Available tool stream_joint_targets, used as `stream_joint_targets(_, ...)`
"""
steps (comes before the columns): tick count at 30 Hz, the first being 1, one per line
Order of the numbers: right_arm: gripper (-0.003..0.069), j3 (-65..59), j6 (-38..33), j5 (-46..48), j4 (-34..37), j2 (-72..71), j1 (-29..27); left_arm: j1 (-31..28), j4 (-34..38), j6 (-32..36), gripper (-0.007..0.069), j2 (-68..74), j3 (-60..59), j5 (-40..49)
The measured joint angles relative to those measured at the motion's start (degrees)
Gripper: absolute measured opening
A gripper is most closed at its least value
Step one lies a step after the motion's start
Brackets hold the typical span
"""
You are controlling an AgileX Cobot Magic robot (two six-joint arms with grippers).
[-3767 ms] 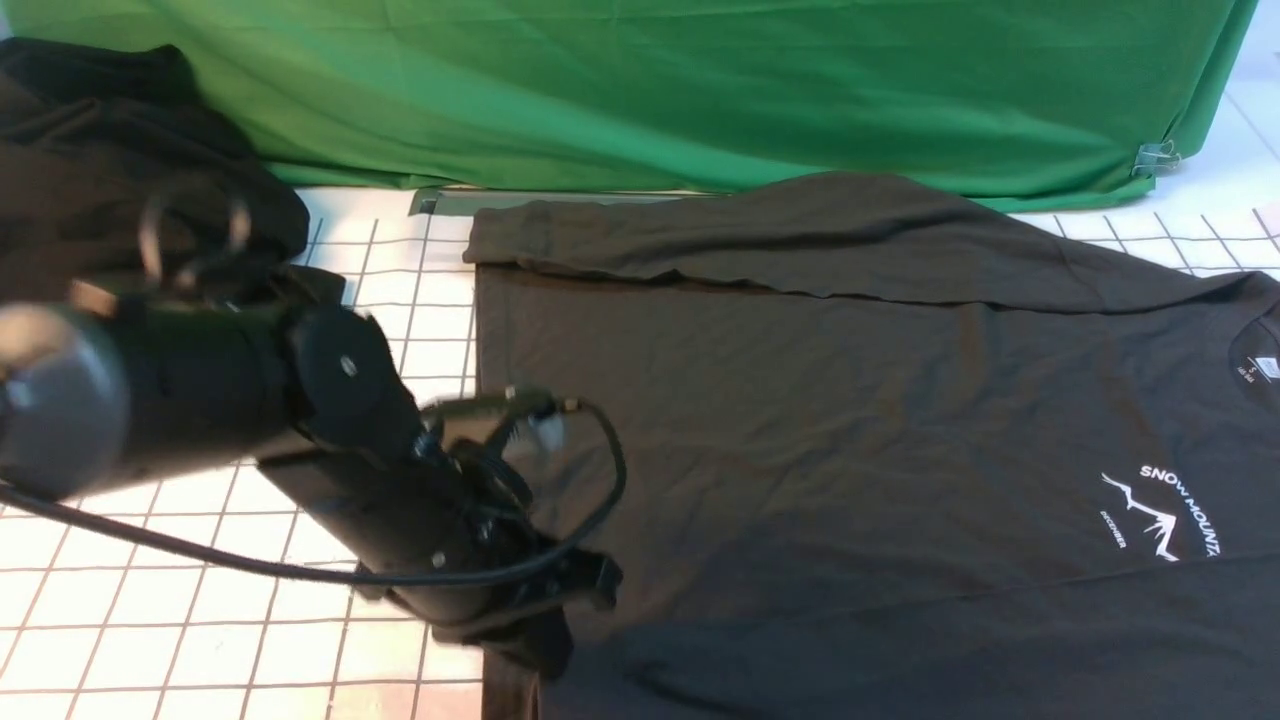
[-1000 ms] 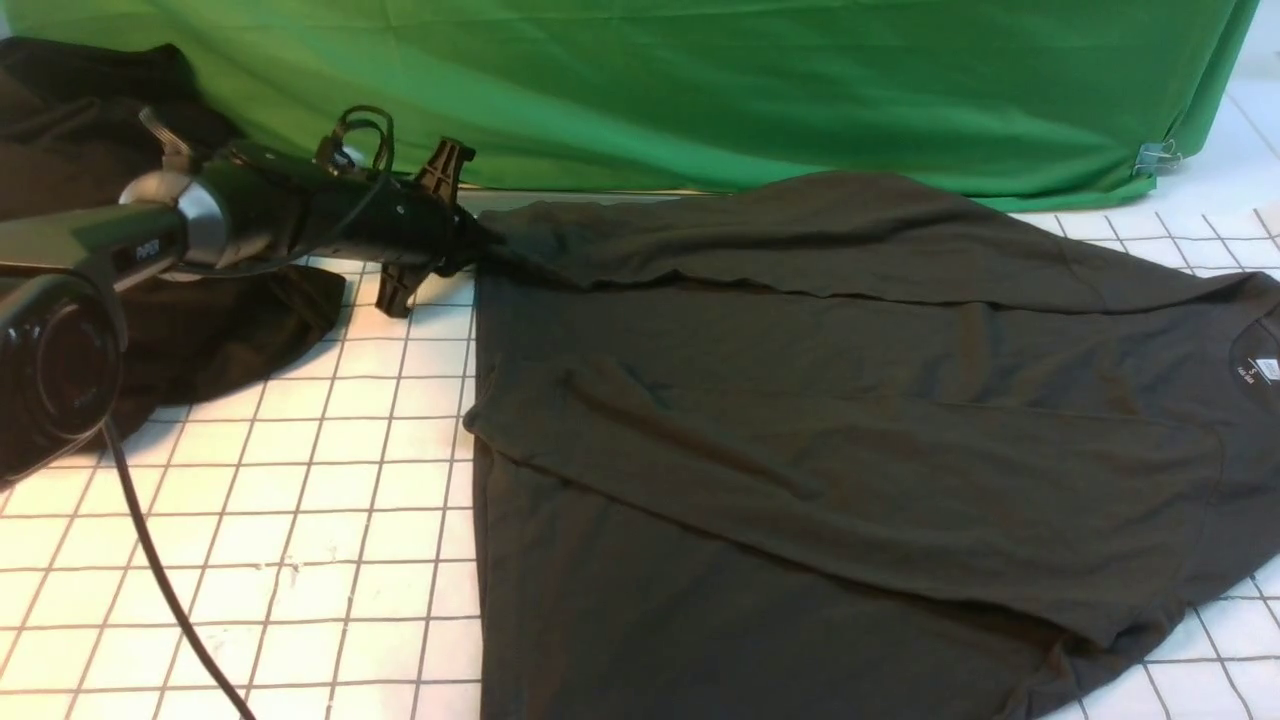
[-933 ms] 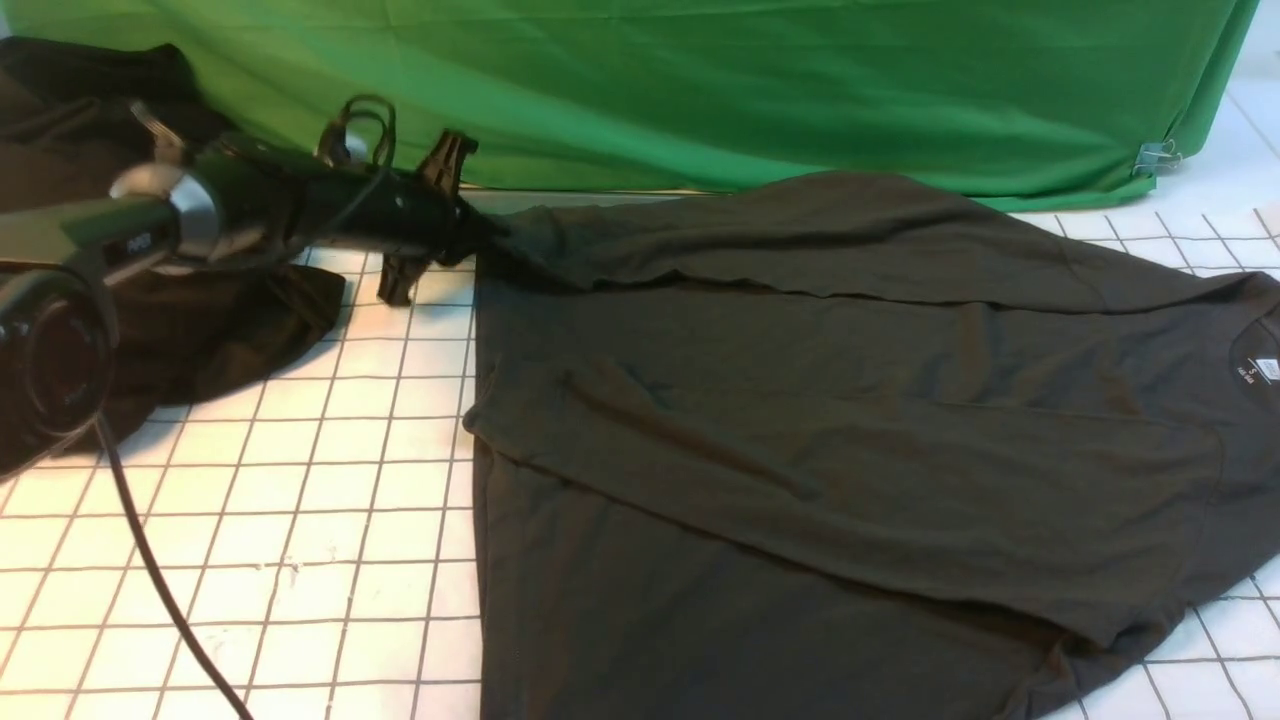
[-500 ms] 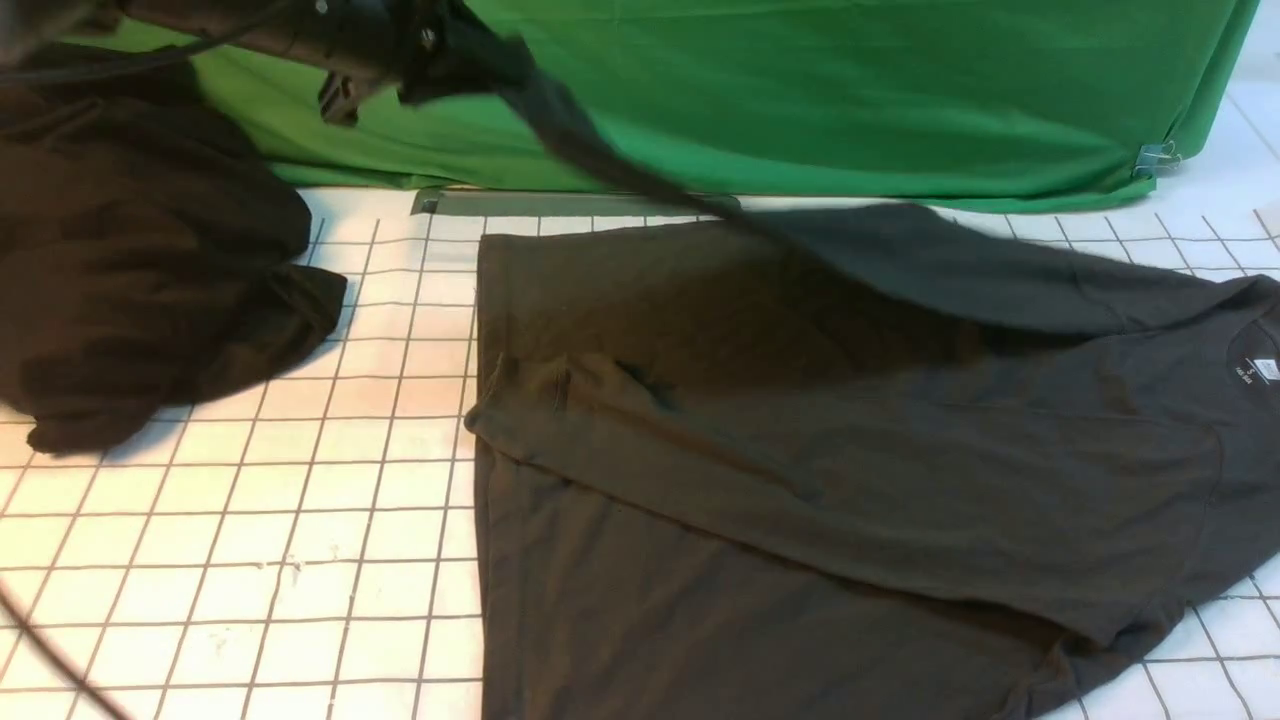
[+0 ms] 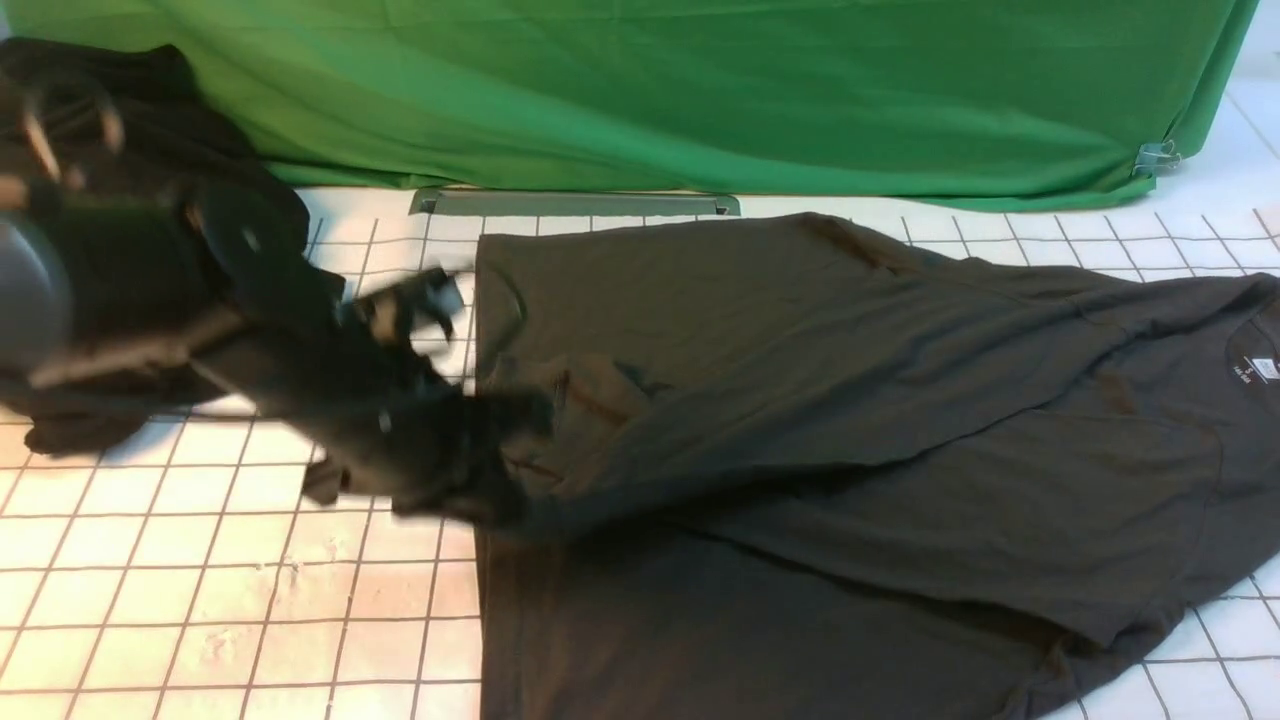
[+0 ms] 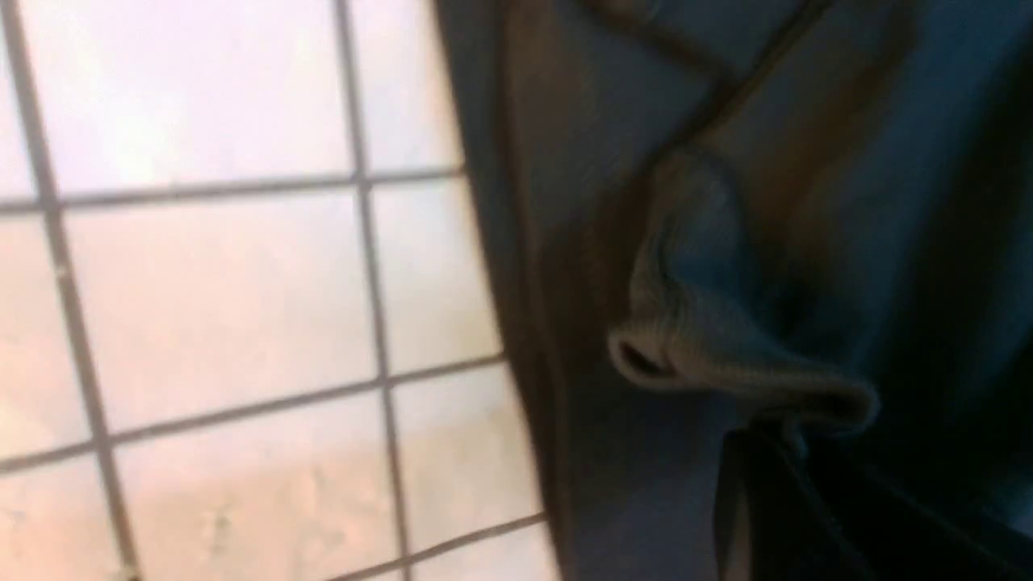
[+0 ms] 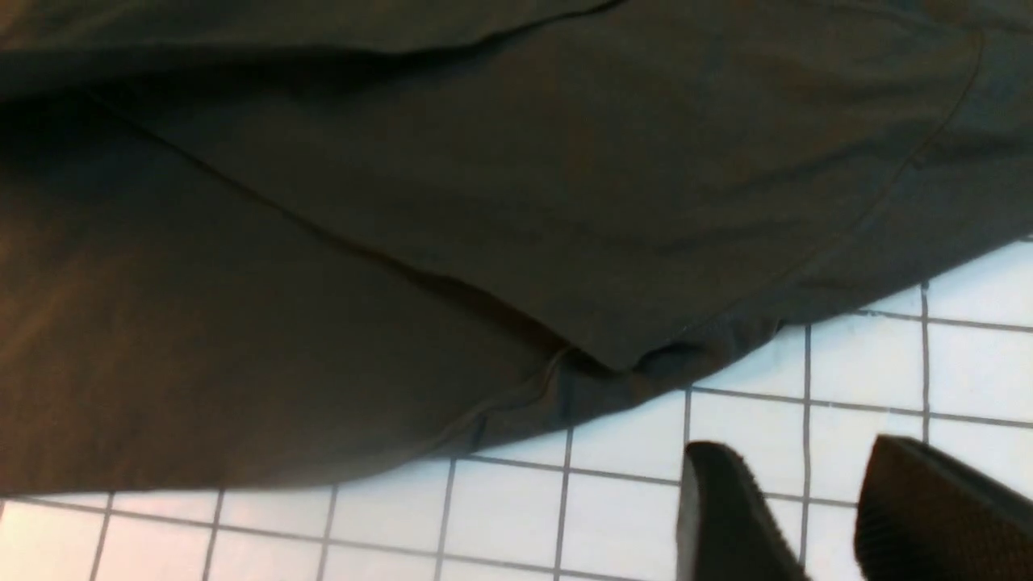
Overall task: Fold a long-sleeved shirt over a white checkered tablecloth.
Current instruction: 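Fold the left side of the dark shirt inward over its body with the left gripper, then grasp the near edge of the shirt at its hem and shoulder corners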
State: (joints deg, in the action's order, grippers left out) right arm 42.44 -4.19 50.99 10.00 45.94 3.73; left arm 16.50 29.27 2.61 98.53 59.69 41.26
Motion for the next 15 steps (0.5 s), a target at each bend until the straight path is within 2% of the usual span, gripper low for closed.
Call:
stream_joint_targets(4,0.0239,0.00,0.00,0.06,0.00,0.00,0.00,0.17,-3.49,-2.16,0.0162,-0.12,-0.20,0.03)
stream_joint_targets(5,0.0240,0.00,0.00,0.06,0.00,0.00,0.00,0.17,-5.85,-3.49,0.0211,-0.49,0.13,0.77)
stream_joint_targets(10,0.0241,0.00,0.00,-0.41,0.00,0.00,0.00,0.10,-14.48,-5.97,0.0379,-3.58,3.97,10.41)
stream_joint_targets(15,0.0241,0.00,0.00,-1.86,0.00,0.00,0.00,0.10,-14.03,-6.09,0.0412,-6.02,4.70,15.90)
